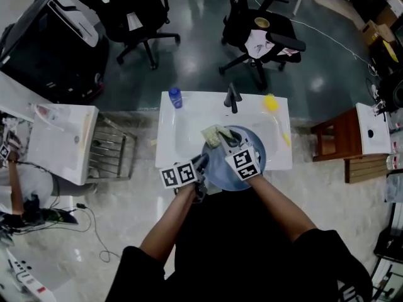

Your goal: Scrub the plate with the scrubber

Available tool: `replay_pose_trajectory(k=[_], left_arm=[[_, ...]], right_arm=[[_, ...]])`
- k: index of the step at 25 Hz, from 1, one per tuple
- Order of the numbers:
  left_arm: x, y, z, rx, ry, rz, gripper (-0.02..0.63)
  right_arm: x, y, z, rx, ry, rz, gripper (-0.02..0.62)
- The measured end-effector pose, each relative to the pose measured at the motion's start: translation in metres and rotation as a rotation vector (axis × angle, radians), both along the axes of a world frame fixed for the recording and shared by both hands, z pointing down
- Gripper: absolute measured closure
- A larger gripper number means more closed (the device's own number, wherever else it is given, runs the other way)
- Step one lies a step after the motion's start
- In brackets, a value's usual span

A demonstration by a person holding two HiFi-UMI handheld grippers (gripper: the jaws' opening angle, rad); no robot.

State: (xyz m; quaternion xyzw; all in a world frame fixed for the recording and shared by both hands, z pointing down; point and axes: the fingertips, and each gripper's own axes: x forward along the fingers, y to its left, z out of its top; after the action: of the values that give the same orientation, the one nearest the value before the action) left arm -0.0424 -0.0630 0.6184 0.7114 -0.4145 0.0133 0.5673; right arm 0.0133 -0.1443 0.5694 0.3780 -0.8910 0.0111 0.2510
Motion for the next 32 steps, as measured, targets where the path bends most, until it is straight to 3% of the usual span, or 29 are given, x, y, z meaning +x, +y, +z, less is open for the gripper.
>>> replay_pose_trajectory(k=[9,32], left_arm=[[0.015,0.006,0.007,-0.024,-0.001,0.017,0.573],[-0.003,0.017,0.024,-0.078,-0.013,-0.025,0.563]], right_arm=[[0.035,-0.008,0.014,-0.014,0.062,0.069,0.528],[0.079,-0.018,0.032,0.021,0.245,0.124,0.528]])
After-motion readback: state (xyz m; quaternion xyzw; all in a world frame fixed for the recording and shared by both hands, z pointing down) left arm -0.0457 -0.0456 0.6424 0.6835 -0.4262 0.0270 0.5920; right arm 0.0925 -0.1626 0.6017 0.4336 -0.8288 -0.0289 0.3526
